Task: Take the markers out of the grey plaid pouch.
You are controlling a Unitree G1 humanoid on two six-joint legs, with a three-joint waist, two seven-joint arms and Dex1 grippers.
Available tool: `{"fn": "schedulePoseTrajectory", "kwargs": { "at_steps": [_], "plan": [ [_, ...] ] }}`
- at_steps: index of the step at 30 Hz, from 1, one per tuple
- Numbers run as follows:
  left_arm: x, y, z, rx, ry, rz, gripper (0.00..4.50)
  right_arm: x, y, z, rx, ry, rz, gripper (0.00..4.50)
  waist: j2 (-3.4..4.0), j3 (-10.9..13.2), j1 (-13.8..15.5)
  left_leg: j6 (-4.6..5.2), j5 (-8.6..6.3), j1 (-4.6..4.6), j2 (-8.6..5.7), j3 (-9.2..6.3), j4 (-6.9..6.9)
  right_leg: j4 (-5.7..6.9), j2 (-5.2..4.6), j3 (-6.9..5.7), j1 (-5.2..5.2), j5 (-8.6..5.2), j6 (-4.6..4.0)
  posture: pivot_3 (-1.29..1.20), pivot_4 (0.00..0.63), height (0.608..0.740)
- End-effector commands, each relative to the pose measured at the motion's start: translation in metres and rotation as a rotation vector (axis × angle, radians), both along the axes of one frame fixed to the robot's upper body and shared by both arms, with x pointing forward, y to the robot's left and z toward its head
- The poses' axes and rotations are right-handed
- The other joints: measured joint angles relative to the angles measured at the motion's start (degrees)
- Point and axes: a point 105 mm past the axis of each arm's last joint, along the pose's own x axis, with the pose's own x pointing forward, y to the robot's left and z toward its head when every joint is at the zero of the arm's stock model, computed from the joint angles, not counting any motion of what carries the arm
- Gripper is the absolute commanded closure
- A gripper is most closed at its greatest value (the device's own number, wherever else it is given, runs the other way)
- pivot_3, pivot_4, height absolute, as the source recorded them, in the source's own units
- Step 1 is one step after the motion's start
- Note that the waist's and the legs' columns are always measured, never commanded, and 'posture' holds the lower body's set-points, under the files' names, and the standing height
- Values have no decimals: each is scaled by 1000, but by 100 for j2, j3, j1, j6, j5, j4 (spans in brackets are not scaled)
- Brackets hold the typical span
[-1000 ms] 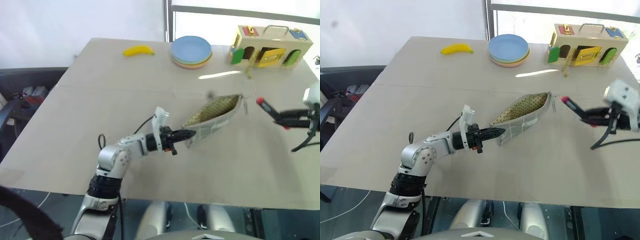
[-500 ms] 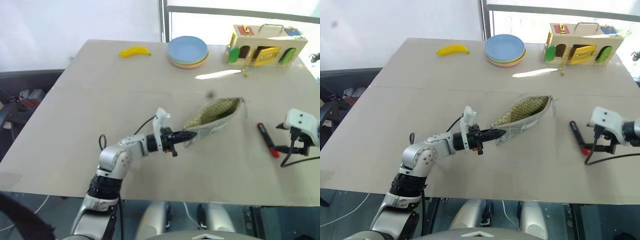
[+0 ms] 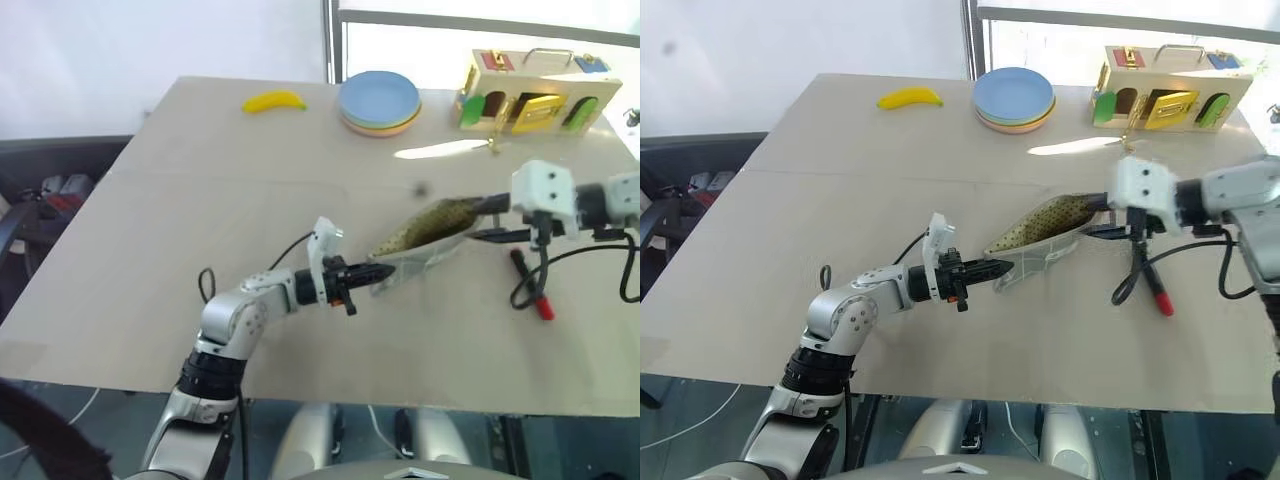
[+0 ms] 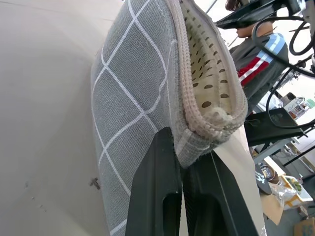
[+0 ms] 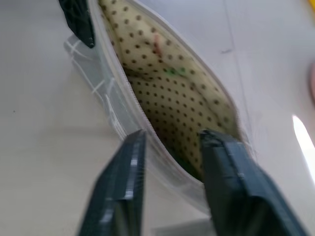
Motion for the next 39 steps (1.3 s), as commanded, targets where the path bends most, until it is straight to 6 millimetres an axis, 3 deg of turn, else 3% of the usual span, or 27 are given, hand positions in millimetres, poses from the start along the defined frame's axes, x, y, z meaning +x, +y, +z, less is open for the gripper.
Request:
{"fn": "schedulePoseTrajectory", "kwargs": {
  "at_steps": [1, 7, 15, 18, 21, 27, 39],
  "plan": [
    [-4, -3, -2, 6, -15, -25, 4500, 2, 10, 7, -25, -69, 50, 4418, 0, 0, -2, 0, 0, 1, 1, 0, 0, 2, 2, 0, 0, 0, 0, 0, 150, 740],
    [-6, -4, -2, 5, -20, -28, 4500, 8, 15, 10, -18, -71, 59, 4418, 0, 0, 5, -1, 1, 1, 4, 0, 1, 2, 6, -1, 0, 0, 0, 0, 150, 740],
    [-5, -7, -4, 7, -23, -27, 4500, 22, -14, -44, -430, -66, 67, 4418, 0, 0, -4, -1, 1, 4, 3, 2, 0, 2, 8, -1, 1, 0, 0, 0, 150, 740],
    [-5, -7, -3, 4, -20, -27, 4500, 30, -13, -48, -481, -76, 80, 3663, 0, 0, -31, -1, 1, 5, 3, 6, 1, 4, 32, 2, -1, 0, 0, 0, 150, 740],
    [-6, -5, -5, 3, -6, -27, 4500, 39, -3, -48, -513, -130, 106, 2566, 0, 0, -75, -3, 2, 7, 11, 10, 0, 7, 35, 4, -5, 0, 0, 0, 150, 740],
    [-8, -7, -7, 5, -3, -34, 4500, 38, 13, -57, -544, -126, 183, 28, 0, 0, -79, -10, 6, 6, 12, 5, 0, 7, 36, 5, -4, 0, -1, 0, 150, 740],
    [-5, -11, -5, 11, -6, -53, 4500, 41, 46, -78, -601, -88, 340, 28, 0, 0, -135, -13, 8, 10, 12, 5, 1, 11, 41, 4, -4, 1, -1, 0, 150, 740]
  ]
}}
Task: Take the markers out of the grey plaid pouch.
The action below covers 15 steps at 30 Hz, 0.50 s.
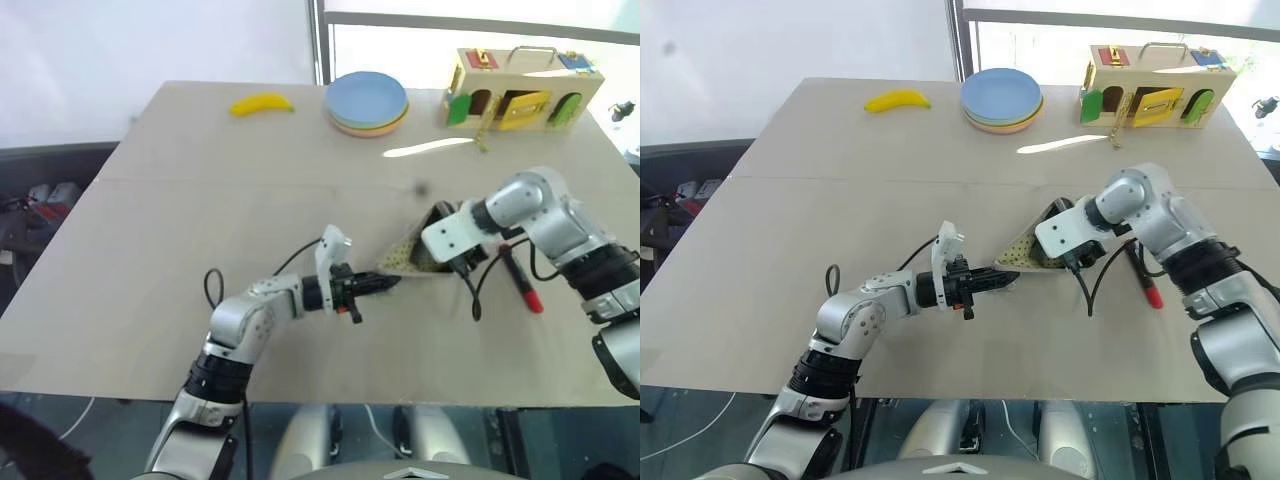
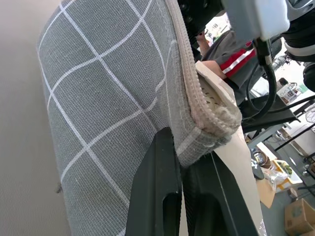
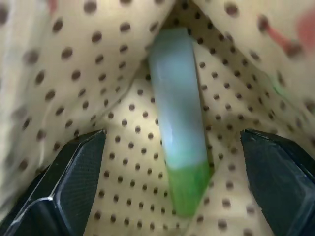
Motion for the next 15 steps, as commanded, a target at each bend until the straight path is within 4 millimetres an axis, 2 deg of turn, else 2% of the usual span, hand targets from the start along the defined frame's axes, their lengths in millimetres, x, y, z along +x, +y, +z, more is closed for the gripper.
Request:
{"fn": "schedulePoseTrajectory", "kwargs": {
  "at_steps": [1, 6, 10, 11, 13, 15],
  "plan": [
    [0, -2, 6, -10, -21, -22, 4500, 3, 9, -6, -31, 12, 38, 28, 0, 0, -6, 0, 0, 0, -1, 0, 0, 0, 0, 0, 0, 0, 0, 0, 150, 740],
    [-1, -2, 6, -9, -23, -23, 4500, 17, 14, -11, -57, 9, 33, 28, 0, 0, -34, -3, 2, 8, 1, 3, -1, 5, 9, 0, 1, 0, -1, 0, 150, 740],
    [-1, -2, 7, -10, -24, -21, 4500, 18, 10, -21, -112, 52, 45, 28, -1, 0, -33, -5, 3, 26, 3, 4, -1, 6, 9, 6, 15, 1, -2, 0, 150, 740],
    [-1, -2, 7, -10, -24, -19, 4500, 17, 10, -23, -115, 59, 49, 432, -1, 0, -32, -5, 3, 34, 3, 4, -3, 6, 9, 8, 23, 1, -2, 0, 150, 740],
    [0, -2, 7, -10, -23, -17, 4500, 17, 10, -27, -121, 70, 55, 893, -1, 0, -32, -6, 2, 78, 3, 5, -16, -3, -9, 13, 66, 0, -3, 0, 150, 740],
    [0, -2, 7, -11, -24, -11, 4500, 15, 7, -30, -133, 83, 60, 1816, -1, 0, -38, -7, 1, 101, 3, 3, -20, -5, -14, 15, 86, -1, -4, 0, 150, 740]
  ]
}}
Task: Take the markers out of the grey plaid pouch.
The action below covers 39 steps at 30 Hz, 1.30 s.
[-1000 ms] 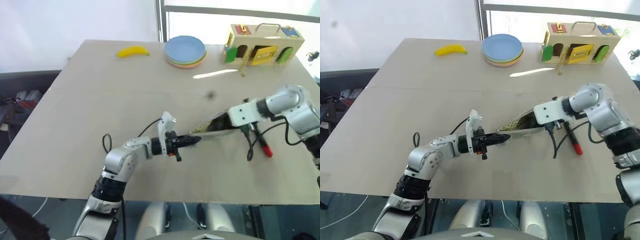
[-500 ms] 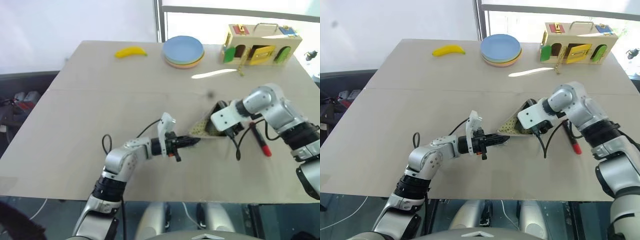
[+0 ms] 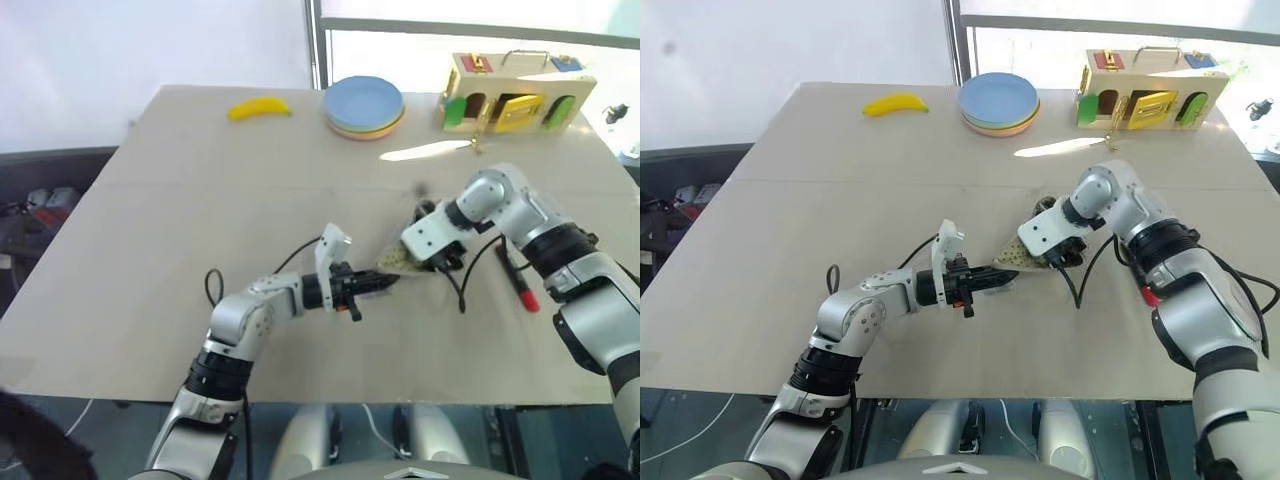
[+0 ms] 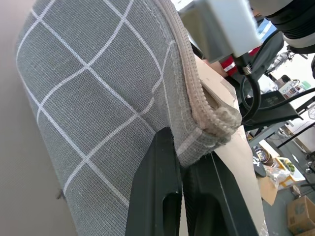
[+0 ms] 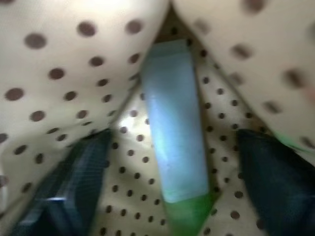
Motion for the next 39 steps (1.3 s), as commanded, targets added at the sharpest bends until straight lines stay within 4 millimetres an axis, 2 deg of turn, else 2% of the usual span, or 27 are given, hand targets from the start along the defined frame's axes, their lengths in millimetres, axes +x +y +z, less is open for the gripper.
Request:
{"fn": "schedulePoseTrajectory", "kwargs": {
  "at_steps": [1, 3, 4, 5, 8, 17, 20, 24, 27, 31, 35, 37, 39],
  "plan": [
    [-2, -3, 8, -22, -25, -15, 4500, -3, -8, -14, -56, 32, -4, 2329, 0, 0, -6, 0, 0, 1, 0, 0, 0, 3, -2, 5, 0, 1, 0, 0, 150, 740],
    [-2, -2, 8, -23, -25, -12, 4500, -3, -9, -15, -52, 34, -7, 3318, 0, 0, -4, -1, 0, 2, 1, 0, 0, 6, -3, 6, -2, 3, -4, 0, 150, 740],
    [-2, -2, 8, -23, -25, -10, 4500, -3, -10, -15, -53, 36, -8, 3600, 0, 0, -2, -2, 1, 2, 2, -2, 0, 8, -4, 5, -3, 4, -5, 0, 150, 740],
    [-1, -1, 7, -22, -25, -9, 4500, -4, -13, -14, -53, 35, -9, 3654, 0, 0, -1, -3, 1, 2, 2, -4, 0, 8, -4, 4, -2, 4, -6, 0, 150, 740],
    [-1, 0, 7, -21, -25, -6, 4500, -6, -19, -6, -22, 32, -24, 3656, 0, 0, 20, -4, 1, 1, 2, -6, -2, 6, -9, 1, -3, 4, -6, 0, 150, 740],
    [3, 4, 8, -18, -27, 12, 4500, -17, -38, 35, 144, 30, -127, 3661, 7, 10, 30, -3, 0, -23, -8, -15, -14, -6, -31, -11, -16, 4, -6, 0, 150, 740],
    [5, 3, 8, -18, -31, 15, 4500, -28, -41, 52, 224, 61, -143, 3661, 10, 14, 33, -3, -1, -28, -7, -15, -17, -6, -32, -10, -22, 4, -7, 0, 150, 740],
    [7, 4, 9, -22, -34, 21, 4500, -45, -36, 74, 395, 109, -129, 3661, 9, 18, 25, -2, -1, -32, -7, -14, -22, -10, -36, -9, -26, 3, -7, 0, 150, 740],
    [9, 3, 11, -26, -41, 24, 4500, -55, -45, 84, 477, 146, -154, 3661, 9, 19, 34, -1, -2, -32, -6, -14, -26, -11, -37, -8, -29, 3, -8, 0, 150, 740],
    [10, 5, 10, -22, -44, 31, 4500, -69, -40, 95, 603, 210, -159, 3661, 8, 20, 64, 3, -4, -47, -6, -14, -27, -14, -42, -9, -43, 3, -8, 0, 150, 740],
    [9, 6, 8, -13, -50, 31, 4500, -89, -16, 132, 909, 341, -135, 3661, 8, 19, 45, 3, -3, -96, -5, -14, -23, -6, -42, -8, -92, 4, -7, 0, 150, 740],
    [10, 8, 8, -8, -54, 33, 4500, -92, -17, 147, 989, 347, -157, 3661, 8, 19, 63, 2, -2, -116, -4, -15, -19, -2, -40, -9, -112, 5, -6, 0, 150, 740],
    [10, 12, 9, -3, -62, 45, 4500, -92, -28, 158, 1037, 336, -229, 3661, 8, 19, 110, 3, -2, -117, -4, -16, -19, -8, -42, -12, -110, 5, -6, 0, 150, 740]
  ]
}}
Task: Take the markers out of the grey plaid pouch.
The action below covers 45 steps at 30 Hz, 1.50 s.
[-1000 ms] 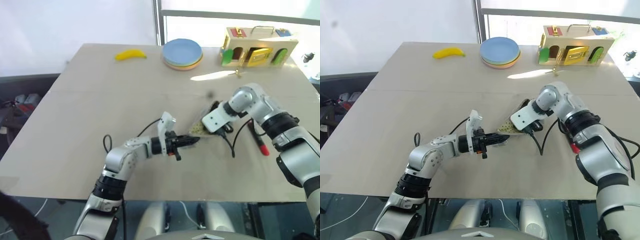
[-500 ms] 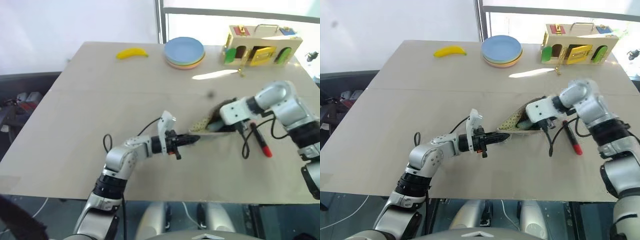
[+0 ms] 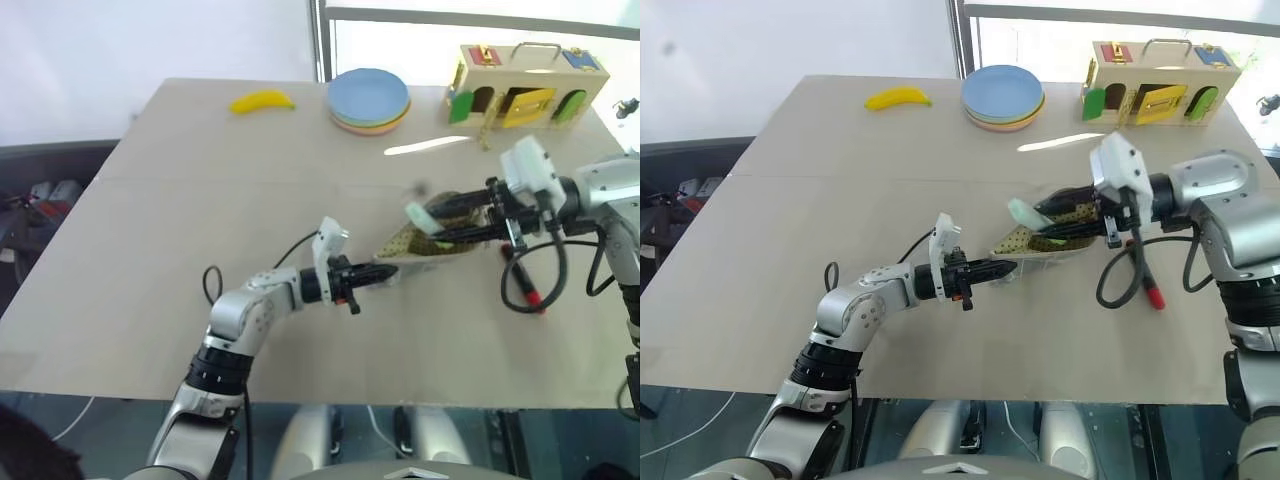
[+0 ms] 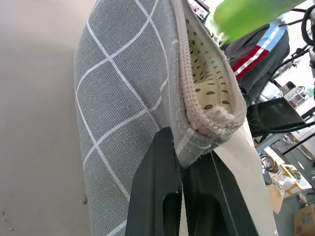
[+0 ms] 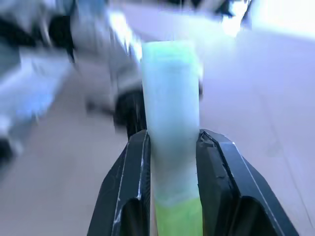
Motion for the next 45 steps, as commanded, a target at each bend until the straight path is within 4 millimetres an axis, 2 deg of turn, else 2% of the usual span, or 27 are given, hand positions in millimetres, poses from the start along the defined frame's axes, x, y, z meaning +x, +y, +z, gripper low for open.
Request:
{"fn": "schedulePoseTrajectory", "kwargs": {
  "at_steps": [1, 4, 6, 8, 10, 13, 16, 17, 18, 21, 23, 27, 29, 32, 36, 40, 45],
  "plan": [
    [4, 13, 4, 16, -30, 38, 4500, -4, -25, 30, 74, 0, -128, 3661, 0, 0, 64, 2, -1, -1, -3, 0, 1, -2, -4, 0, 1, 0, 0, 0, 150, 740],
    [7, 23, 7, 30, -53, 69, 4500, -1, -56, 13, -54, 36, -260, 3661, -2, 0, 133, 9, -6, -4, -6, -2, 1, -10, -9, -6, 3, -1, -2, 0, 150, 740],
    [10, 31, 10, 55, -91, 86, 4500, -2, -80, -11, -204, 59, -337, 3661, -2, 0, 126, 14, -10, -5, -6, -3, -2, -20, -9, -8, 5, -2, -3, 0, 150, 740],
    [13, 39, 14, 72, -123, 107, 4500, -6, -95, -34, -324, 107, -378, 3661, -1, 0, 105, 17, -11, -7, -6, 0, -4, -25, -9, -8, 5, -2, -2, 0, 150, 740],
    [18, 45, 18, 74, -139, 134, 4500, -8, -99, -56, -405, 127, -391, 3661, 2, -1, 69, 17, -11, -8, -5, 3, -4, -25, -7, -5, 3, -2, -1, 0, 150, 740],
    [18, 46, 21, 78, -148, 132, 4500, 1, -96, -84, -445, 130, -437, 3661, 2, 1, 45, 16, -10, -3, 0, 6, -3, -20, 2, 2, 3, -2, 0, 0, 150, 740],
    [15, 44, 21, 104, -178, 110, 4500, 8, -95, -125, -575, 111, -456, 3661, 1, 1, 84, 15, -9, -1, 1, 5, 4, -12, 6, 0, 3, -2, 0, 0, 150, 740],
    [15, 44, 22, 106, -183, 111, 4500, 10, -94, -130, -579, 116, -466, 2659, 1, 1, 89, 14, -8, -2, 0, 6, 8, -11, 6, -1, 3, -2, 0, 0, 150, 740],
    [15, 44, 23, 105, -187, 114, 4500, 10, -96, -133, -589, 119, -471, 2316, 0, 3, 105, 14, -8, -2, -2, 6, 9, -11, 6, -1, 3, -2, 0, 0, 150, 740],
    [17, 45, 26, 111, -202, 125, 4500, 8, -100, -135, -620, 121, -468, 869, 4, 9, 130, 16, -8, -8, -11, 6, 15, -11, 3, -3, 4, -2, 2, 0, 150, 740],
    [22, 50, 31, 156, -288, 136, 4500, 14, -98, -118, -542, 97, -513, 17, -1, 12, 124, 16, -8, -8, -13, 5, 17, -15, 5, -5, 8, -2, 4, 0, 150, 740],
    [37, 64, 48, 279, -515, 169, 4500, 6, -86, -95, -418, 146, -490, 17, -1, 14, 109, 14, -7, -6, -9, 4, 17, -13, 14, -7, 8, -2, 4, 0, 150, 740],
    [43, 75, 60, 328, -604, 196, 4500, 0, -81, -90, -365, 177, -477, 17, -1, 14, 108, 9, -4, -4, -6, 2, 17, -11, 19, -9, 9, -2, 4, 0, 150, 740],
    [47, 90, 69, 417, -712, 229, 4500, -6, -83, -87, -317, 220, -498, 17, -2, 14, 106, 10, -5, -4, -5, 3, 17, -13, 18, -7, 11, -2, 4, 0, 150, 740],
    [49, 112, 68, 622, -866, 226, 4500, -16, -96, -89, -297, 266, -548, 17, -6, 17, 113, 12, -5, -6, -6, 4, 15, -19, 17, -6, 11, -2, 4, 0, 150, 740],
    [51, 132, 66, 714, -897, 308, 4500, -27, -113, -93, -274, 310, -611, 17, -6, 17, 134, 12, -6, -6, -6, 4, 12, -20, 13, -7, 13, -2, 4, 0, 150, 740],
    [56, 149, 60, 794, -916, 397, 4500, -32, -114, -92, -174, 365, -649, 17, -13, 21, 113, 13, -6, -2, -5, 3, 15, -10, 13, -7, 15, -1, 5, 0, 150, 740]
  ]
}}
